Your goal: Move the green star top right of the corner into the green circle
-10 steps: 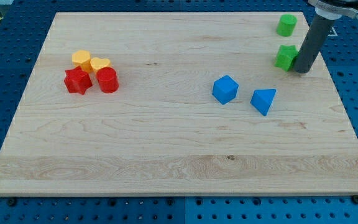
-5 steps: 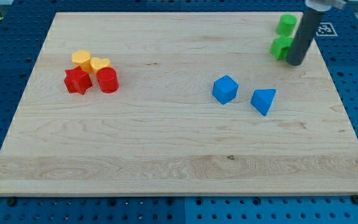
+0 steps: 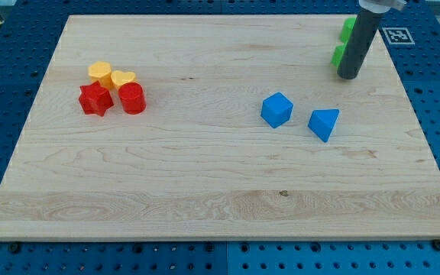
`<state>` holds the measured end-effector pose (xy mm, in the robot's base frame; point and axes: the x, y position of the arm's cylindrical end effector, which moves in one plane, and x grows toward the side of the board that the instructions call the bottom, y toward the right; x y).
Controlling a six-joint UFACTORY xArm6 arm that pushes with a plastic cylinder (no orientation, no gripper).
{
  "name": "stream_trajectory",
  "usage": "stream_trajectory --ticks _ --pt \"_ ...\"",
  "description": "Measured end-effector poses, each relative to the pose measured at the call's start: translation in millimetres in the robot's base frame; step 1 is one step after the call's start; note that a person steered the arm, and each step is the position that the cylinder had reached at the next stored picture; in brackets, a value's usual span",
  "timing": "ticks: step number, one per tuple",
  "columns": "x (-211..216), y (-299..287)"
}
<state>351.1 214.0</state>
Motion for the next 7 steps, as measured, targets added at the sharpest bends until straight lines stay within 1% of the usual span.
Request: stream_trajectory --ticks 3,7 --pt "-15.6 3.8" --pt "-62.3 3.8"
